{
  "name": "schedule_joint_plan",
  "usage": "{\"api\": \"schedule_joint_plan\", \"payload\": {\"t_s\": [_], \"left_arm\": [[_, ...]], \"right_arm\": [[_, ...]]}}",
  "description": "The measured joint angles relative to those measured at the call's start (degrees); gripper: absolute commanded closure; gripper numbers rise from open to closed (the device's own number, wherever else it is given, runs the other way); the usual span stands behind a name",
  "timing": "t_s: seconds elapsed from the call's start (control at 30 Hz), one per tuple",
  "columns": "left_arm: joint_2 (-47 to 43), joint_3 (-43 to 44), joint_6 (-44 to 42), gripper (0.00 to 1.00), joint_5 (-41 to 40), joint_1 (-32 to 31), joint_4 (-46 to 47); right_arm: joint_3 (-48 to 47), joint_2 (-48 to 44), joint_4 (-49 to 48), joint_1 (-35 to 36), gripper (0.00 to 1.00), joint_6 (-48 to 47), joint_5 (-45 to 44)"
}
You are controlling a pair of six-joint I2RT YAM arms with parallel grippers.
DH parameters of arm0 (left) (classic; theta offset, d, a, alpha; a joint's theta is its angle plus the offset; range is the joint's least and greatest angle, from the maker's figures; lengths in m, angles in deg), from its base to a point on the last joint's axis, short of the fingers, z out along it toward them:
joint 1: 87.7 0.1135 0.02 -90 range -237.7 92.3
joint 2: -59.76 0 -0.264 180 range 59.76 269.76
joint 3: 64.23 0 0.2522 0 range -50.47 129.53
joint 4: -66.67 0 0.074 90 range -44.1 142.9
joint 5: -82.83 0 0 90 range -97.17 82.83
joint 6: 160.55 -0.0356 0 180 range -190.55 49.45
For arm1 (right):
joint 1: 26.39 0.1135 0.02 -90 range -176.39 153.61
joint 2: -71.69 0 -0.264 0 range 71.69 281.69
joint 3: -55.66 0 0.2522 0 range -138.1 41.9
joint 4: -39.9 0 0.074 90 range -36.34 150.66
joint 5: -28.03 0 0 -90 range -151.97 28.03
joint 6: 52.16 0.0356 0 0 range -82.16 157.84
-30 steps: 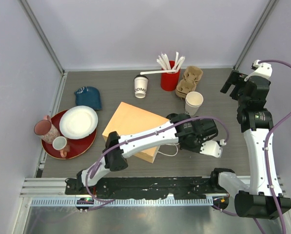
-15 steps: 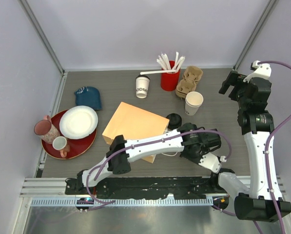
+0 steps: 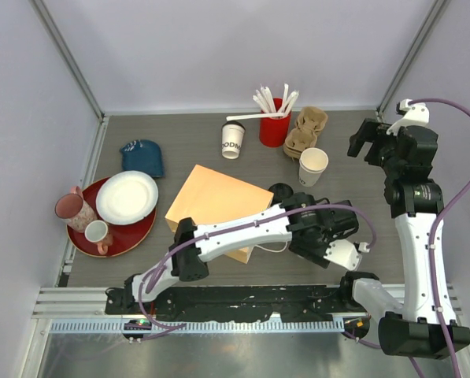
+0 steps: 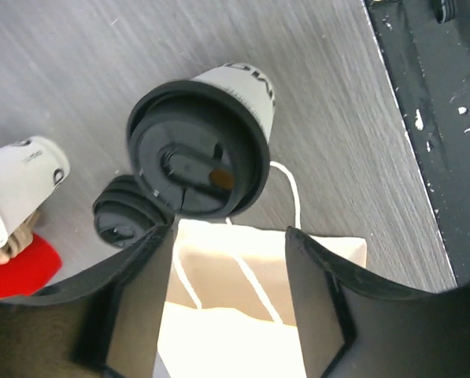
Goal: Pack the takeout coffee
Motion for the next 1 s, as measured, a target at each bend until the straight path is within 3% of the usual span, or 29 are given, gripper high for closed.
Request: {"api": "schedule_joint_plan", "payload": {"t_s": [0.17,0.3,0.43,0.53,0.63,0.73,1.0], "left_arm": [[-7.26,-4.15,2.93,0.3,-2.12,0.07,1.22],[-19.93,-12.48,6.36,0.3,-2.29,1.01,1.49],[-32.92,-20.52,9.27,0.3,0.74,6.8,1.29],[-39.1,-24.98,12.09,0.29,3.82,17.73,0.92],[-41.86,-29.14,14.91,0.3,4.55,28.26,1.81],[-44.0,-34.27,16.85,0.3,6.78,33.38,3.21],[-49.94,-44.87,21.03,0.3,13.14,45.13,8.79]], "right_arm": [[-2.84,0.0,4.68,0.0,0.05,-1.53,6.47],[-4.59,-0.46,8.24,0.04,0.19,-2.43,13.92],[-4.46,-1.18,13.75,2.14,0.23,-2.86,19.43],[-3.41,-1.79,18.56,7.67,0.27,-4.57,21.51],[-2.56,-1.77,24.9,18.86,0.31,-8.92,21.14],[-2.05,-1.6,31.15,30.45,0.32,-14.67,19.41],[2.67,0.52,40.83,43.21,0.31,-24.98,12.79]]}}
